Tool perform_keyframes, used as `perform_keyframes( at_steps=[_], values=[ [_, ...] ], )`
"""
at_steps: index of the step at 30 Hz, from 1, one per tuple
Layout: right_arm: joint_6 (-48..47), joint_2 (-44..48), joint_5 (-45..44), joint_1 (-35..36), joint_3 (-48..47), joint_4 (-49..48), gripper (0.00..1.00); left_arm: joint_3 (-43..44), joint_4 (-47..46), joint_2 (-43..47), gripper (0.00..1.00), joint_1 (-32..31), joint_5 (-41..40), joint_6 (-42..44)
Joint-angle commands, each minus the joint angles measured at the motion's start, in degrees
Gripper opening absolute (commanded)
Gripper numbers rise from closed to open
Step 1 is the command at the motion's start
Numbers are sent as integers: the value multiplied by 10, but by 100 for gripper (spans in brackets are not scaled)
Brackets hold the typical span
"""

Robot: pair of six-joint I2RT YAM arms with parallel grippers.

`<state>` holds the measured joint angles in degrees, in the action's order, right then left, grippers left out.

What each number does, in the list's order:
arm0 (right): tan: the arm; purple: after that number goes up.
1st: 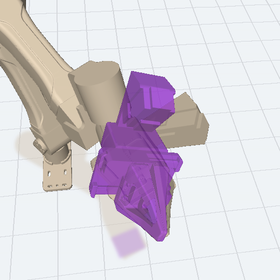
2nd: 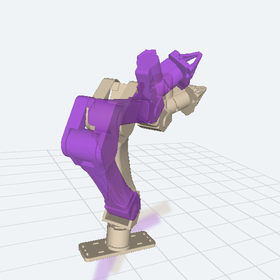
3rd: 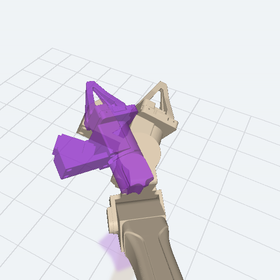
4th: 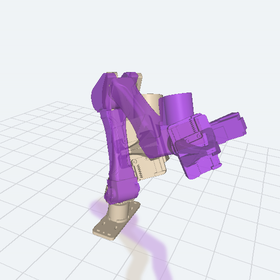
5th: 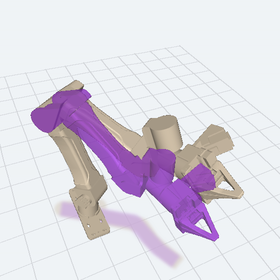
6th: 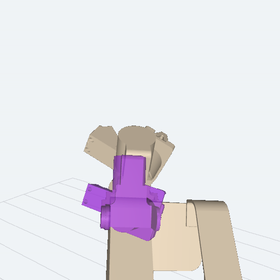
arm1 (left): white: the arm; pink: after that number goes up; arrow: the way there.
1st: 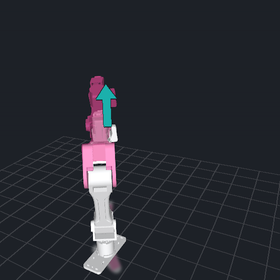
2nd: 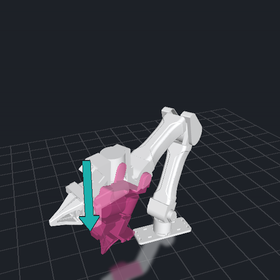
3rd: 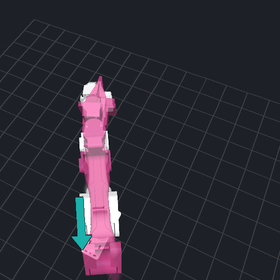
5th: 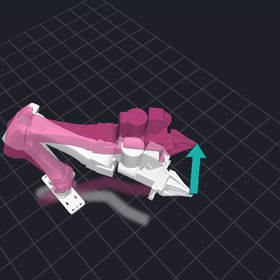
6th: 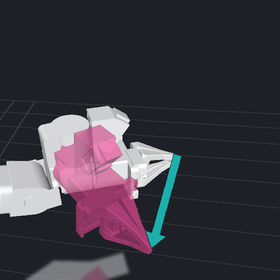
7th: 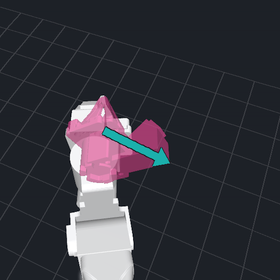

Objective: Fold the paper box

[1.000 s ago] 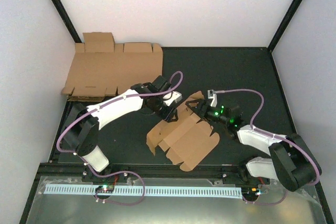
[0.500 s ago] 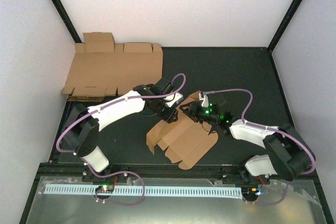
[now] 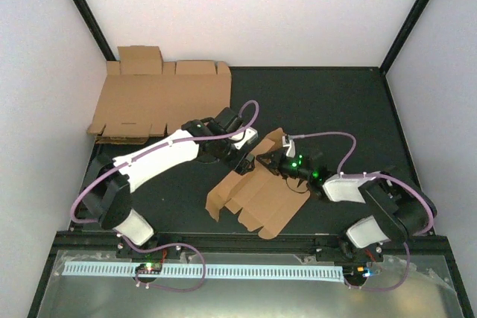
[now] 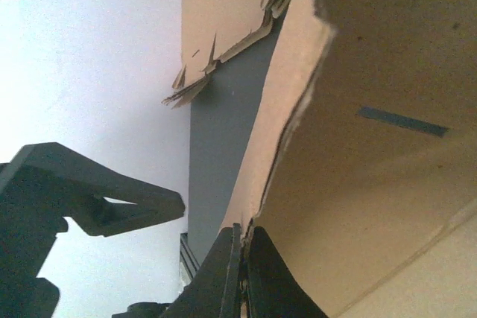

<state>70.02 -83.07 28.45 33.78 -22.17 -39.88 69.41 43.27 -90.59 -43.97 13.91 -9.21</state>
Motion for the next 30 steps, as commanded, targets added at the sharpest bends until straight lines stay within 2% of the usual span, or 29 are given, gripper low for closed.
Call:
perform_keyframes(
  at_steps=[1, 6, 13, 16, 19, 21, 26, 30],
  values=[
    [-2, -20, 10, 3, 21, -115, 2, 10, 3, 35, 82, 10, 4, -10],
    [-12, -25, 18, 4, 48, -193, 2, -3, -2, 36, 81, 21, 28, -14],
    [-19, -42, 21, 4, 70, -241, 2, -21, -14, 17, 76, 22, 49, -13],
    [-17, -52, 24, 3, 68, -249, 3, -24, -20, 4, 75, 20, 70, -13],
    [-17, -58, 25, 3, 65, -252, 3, -24, -24, -6, 64, 17, 83, -12],
    [-18, -61, 26, 4, 64, -252, 3, -24, -26, -11, 61, 15, 92, -11],
    [-18, -65, 26, 3, 62, -254, 3, -23, -25, -23, 58, 13, 97, -10],
    [-19, -67, 25, 3, 62, -252, 4, -19, -20, -30, 61, 9, 89, -9]
  ],
)
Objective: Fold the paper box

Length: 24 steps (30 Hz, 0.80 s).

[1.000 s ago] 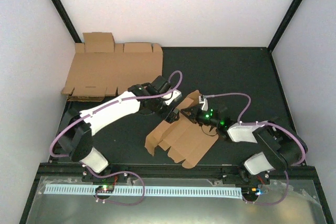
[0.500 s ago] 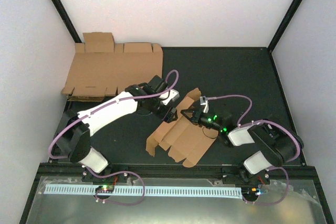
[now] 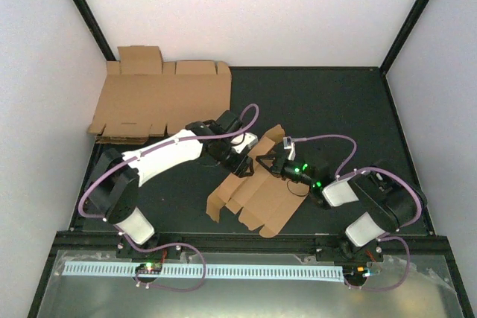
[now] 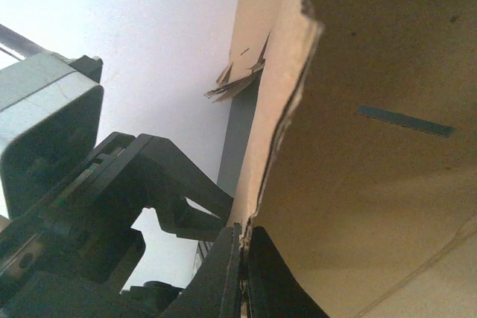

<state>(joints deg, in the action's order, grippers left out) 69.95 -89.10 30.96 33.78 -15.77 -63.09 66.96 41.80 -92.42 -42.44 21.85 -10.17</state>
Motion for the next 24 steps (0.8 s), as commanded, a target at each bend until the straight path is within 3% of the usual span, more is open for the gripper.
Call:
perform_keyframes(
  at_steps=[1, 4, 9, 12, 18, 24],
  values=[
    [-18, -7, 0, 3, -3, -20, 4, 7, -5, -12, 61, -8, 7, 1],
    [-18, -9, 0, 3, -3, -21, 4, 14, 0, -19, 60, -14, -3, 1],
    [-19, -10, 0, 3, -4, -21, 6, 30, 24, -28, 49, -22, -43, -1],
    [-18, -9, -2, 3, -4, -17, 12, 36, 33, -26, 44, -25, -60, -1],
    [-26, 14, -10, 2, 3, 11, 35, 46, 53, -23, 43, -26, -101, -1],
    [-74, 95, -22, 0, 18, 123, 38, 58, 66, -20, 43, -25, -113, 2]
  ],
)
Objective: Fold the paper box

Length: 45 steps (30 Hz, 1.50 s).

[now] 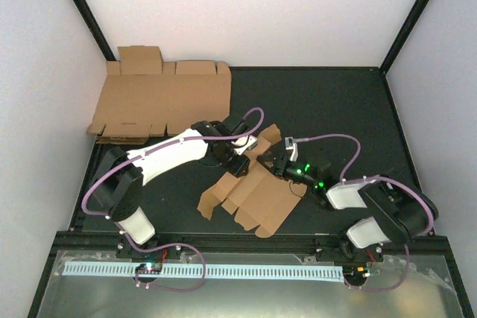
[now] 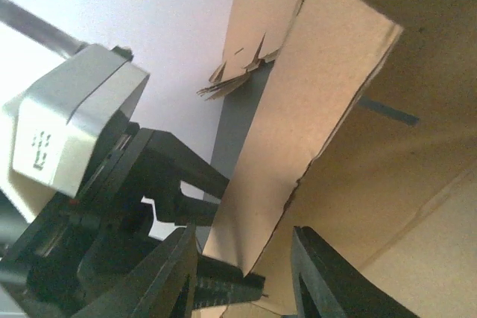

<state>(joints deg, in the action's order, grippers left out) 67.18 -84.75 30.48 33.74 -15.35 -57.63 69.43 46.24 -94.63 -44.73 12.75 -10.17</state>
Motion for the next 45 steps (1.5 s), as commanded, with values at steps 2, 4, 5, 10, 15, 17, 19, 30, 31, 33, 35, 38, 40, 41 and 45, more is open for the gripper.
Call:
perform_keyframes(
  at_steps=[2, 4, 5, 10, 15, 17, 19, 30, 31, 33, 35, 38, 40, 41, 45],
  values=[
    [-75, 97, -27, -1, 22, 126, 39, 38, 25, 3, 43, -2, -25, 4],
    [-102, 127, -41, -1, 21, 219, 38, 45, 32, 2, 43, -2, -30, 7],
    [-118, 134, -47, -1, 14, 264, 38, 49, 38, 0, 44, -2, -36, 9],
    [-145, 110, -39, -3, 7, 331, 31, 72, 61, -13, 44, -2, -70, 17],
    [-136, 20, -20, -3, 1, 290, 12, 94, 76, -25, 44, -2, -72, 22],
    [-128, -26, -6, -4, -8, 262, 2, 102, 81, -28, 44, -2, -64, 24],
    [-114, -70, 6, -3, -12, 217, 2, 108, 85, -32, 44, -2, -54, 26],
    [-74, -169, 33, -3, -30, 113, 2, 109, 73, -60, 44, -13, -42, 9],
    [-76, -167, 32, -2, -30, 116, 2, 109, 73, -65, 44, -15, -44, 8],
    [-78, -163, 31, -2, -31, 118, 2, 109, 71, -75, 44, -21, -47, 3],
    [-78, -162, 31, -2, -32, 118, 2, 109, 69, -86, 44, -29, -57, -2],
    [-80, -163, 30, -3, -33, 117, 2, 106, 67, -98, 44, -37, -83, -14],
    [-81, -164, 31, -2, -34, 117, 2, 102, 62, -100, 44, -40, -87, -19],
    [-81, -164, 31, -3, -34, 117, 2, 100, 58, -99, 44, -42, -87, -22],
    [-88, -159, 30, -3, -35, 118, 2, 93, 50, -95, 44, -50, -92, -32]
  ],
)
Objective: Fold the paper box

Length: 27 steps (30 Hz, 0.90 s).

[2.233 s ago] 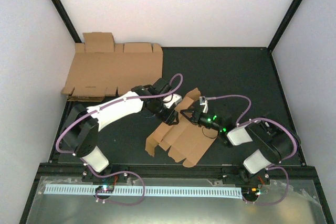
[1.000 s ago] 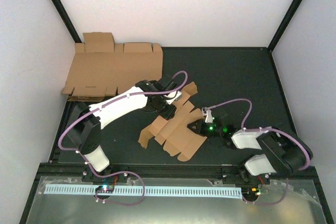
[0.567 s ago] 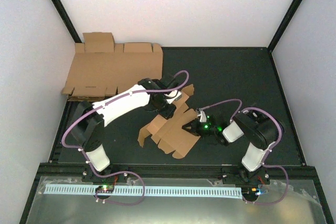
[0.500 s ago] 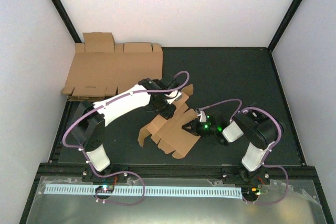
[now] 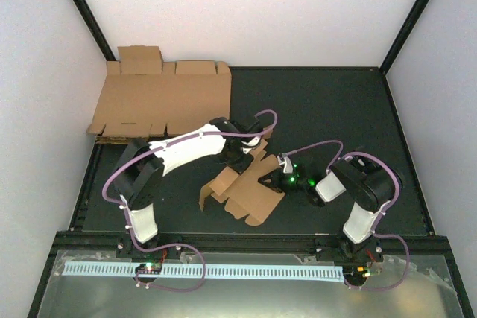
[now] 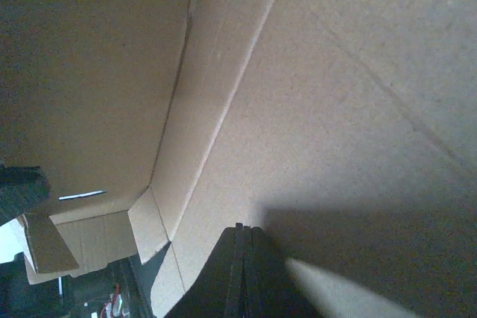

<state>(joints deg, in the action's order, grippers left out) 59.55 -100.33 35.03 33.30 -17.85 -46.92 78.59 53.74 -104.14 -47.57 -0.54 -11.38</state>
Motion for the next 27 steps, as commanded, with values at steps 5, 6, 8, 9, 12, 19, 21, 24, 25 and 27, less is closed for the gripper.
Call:
perform_keyframes(
  at_steps=[5, 6, 8, 9, 12, 19, 21, 24, 25, 27],
  values=[
    [-52, 38, -33, 1, -18, 52, 6, -6, -26, 2, 44, -22, 16, -27],
    [-63, 51, -40, 1, -21, 76, 6, -8, -26, 2, 44, -22, 9, -28],
    [-82, 77, -56, 1, -28, 107, 7, -10, -27, 2, 44, -22, 3, -30],
    [-90, 86, -62, 1, -31, 126, 7, -11, -27, 3, 44, -22, 0, -30],
    [-101, 103, -68, -4, -39, 149, 8, -11, -27, 4, 44, -22, -5, -33],
    [-128, 118, -55, -53, -51, 186, 9, -9, -21, 8, 44, -22, -16, -30],
    [-149, 125, -51, -80, -57, 208, 9, -9, -20, 10, 44, -22, -17, -29],
    [-186, 127, -55, -113, -82, 259, 6, -9, -19, 13, 44, -22, -17, -28],
    [-198, 124, -60, -121, -91, 275, 2, -9, -19, 14, 44, -22, -17, -28],
    [-213, 113, -62, -135, -107, 295, 2, -9, -19, 15, 44, -22, -16, -27]
  ],
)
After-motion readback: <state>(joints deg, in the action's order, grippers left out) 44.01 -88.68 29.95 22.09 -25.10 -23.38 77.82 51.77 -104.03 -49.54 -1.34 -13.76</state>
